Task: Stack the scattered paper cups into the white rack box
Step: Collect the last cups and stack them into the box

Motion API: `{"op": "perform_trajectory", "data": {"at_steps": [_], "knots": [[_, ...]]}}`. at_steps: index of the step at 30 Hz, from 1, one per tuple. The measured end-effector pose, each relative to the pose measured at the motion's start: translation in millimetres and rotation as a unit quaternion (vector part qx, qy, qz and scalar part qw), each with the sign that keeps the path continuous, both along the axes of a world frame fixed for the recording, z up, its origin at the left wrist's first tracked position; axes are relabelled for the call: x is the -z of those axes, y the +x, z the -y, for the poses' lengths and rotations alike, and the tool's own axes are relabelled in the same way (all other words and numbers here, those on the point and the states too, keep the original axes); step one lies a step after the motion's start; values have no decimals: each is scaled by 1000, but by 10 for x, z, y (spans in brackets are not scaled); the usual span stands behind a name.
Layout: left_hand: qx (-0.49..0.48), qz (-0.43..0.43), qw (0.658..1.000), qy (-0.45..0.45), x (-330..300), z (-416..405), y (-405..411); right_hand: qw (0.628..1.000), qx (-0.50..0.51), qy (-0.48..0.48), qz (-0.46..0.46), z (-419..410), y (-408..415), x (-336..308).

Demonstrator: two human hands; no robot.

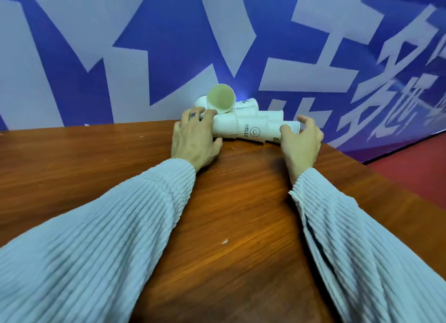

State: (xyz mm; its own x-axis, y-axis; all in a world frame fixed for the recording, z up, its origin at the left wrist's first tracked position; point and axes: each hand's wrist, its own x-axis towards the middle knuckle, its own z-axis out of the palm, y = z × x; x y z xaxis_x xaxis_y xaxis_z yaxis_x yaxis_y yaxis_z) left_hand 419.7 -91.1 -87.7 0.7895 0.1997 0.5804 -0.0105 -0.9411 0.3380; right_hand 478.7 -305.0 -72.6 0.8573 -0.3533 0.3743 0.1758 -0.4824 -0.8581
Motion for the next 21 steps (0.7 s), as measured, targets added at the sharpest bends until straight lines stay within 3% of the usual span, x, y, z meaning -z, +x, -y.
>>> {"op": "perform_trajectory", "data": {"at_steps": [5, 9, 14, 21], "knots": [[11, -26, 999, -31, -5, -10, -4, 994, -49, 92, -29, 83, 60, 18], [16, -51, 998, -34, -6, -15, -10, 995, -30, 86, -31, 99, 67, 46], [-30, -19, 999, 14, 2, 8, -14, 996, -10, 92, -5, 72, 33, 29], [-14, -11, 998, -55, -33, 33, -83, 991, -58, 118, 15, 54, -50, 21]]}}
